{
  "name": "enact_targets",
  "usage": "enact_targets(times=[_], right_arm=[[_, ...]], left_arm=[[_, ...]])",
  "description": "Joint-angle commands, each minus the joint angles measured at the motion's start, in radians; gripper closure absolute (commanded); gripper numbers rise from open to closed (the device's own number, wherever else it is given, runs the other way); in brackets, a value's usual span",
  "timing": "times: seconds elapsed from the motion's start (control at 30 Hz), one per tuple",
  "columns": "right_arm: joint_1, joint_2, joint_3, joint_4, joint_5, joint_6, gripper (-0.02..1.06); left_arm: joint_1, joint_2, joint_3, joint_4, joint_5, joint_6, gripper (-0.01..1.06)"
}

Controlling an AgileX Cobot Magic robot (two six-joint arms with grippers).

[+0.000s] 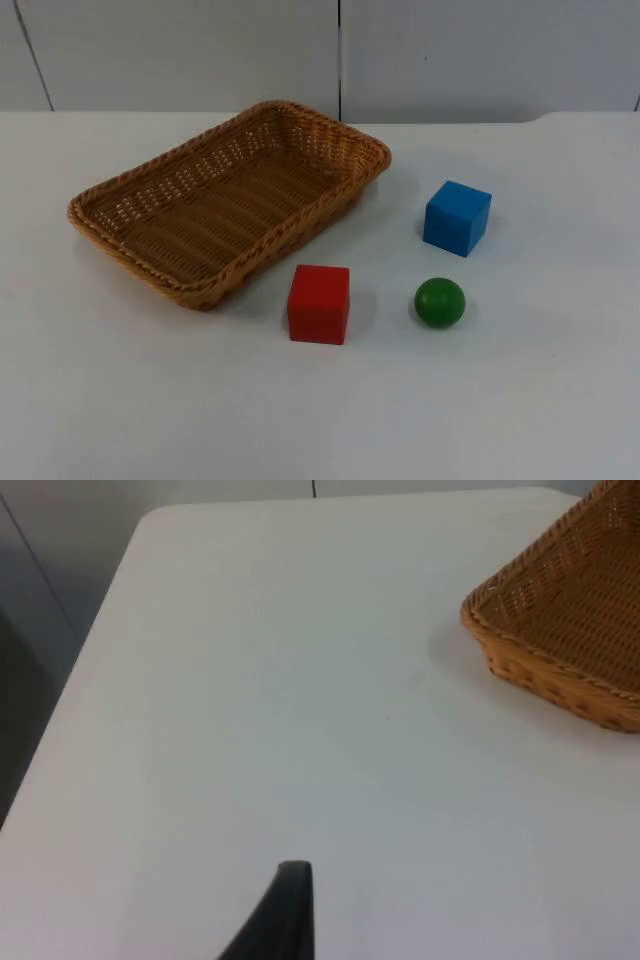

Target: Place all geometric objects except the red cube into the basket.

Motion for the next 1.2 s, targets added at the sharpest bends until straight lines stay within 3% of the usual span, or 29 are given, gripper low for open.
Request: enact_targets(times=[0.0, 0.1, 0.23, 0.27, 0.33, 0.43, 0.7, 0.97, 1.17], right_arm=[[0.001, -0.002, 0.002, -0.007, -0.014, 0.018, 0.01], [0.001, 0.020, -0.008, -0.007, -0.014, 0.015, 0.01], [-0.002, 0.226, -0.136, -0.007, -0.121, 0.018, 0.01], [-0.002, 0.226, -0.136, -0.007, -0.121, 0.018, 0.01], [-0.002, 0.354, -0.228, -0.037, -0.197, 0.040, 0.01], [-0.002, 0.561, -0.374, -0.067, -0.238, 0.040, 0.01], [-0.002, 0.862, -0.578, -0.073, -0.355, 0.040, 0.01], [-0.002, 0.960, -0.616, -0.062, -0.354, 0.010, 0.01], [0.025, 1.032, -0.616, -0.015, -0.347, -0.116, 0.01]], left_arm=[[-0.006, -0.003, 0.005, 0.010, -0.012, -0.009, 0.07], [-0.006, 0.000, 0.000, 0.010, -0.018, -0.009, 0.07], [-0.004, 0.204, -0.132, 0.020, -0.157, -0.012, 0.07], [-0.004, 0.204, -0.132, 0.020, -0.157, -0.012, 0.07], [-0.004, 0.330, -0.215, 0.048, -0.251, -0.052, 0.07], [-0.004, 0.525, -0.350, 0.044, -0.347, -0.100, 0.07], [-0.004, 0.788, -0.544, 0.035, -0.435, -0.114, 0.07], [-0.004, 0.867, -0.557, 0.041, -0.464, -0.114, 0.07], [-0.004, 0.867, -0.557, 0.043, -0.464, -0.113, 0.07]])
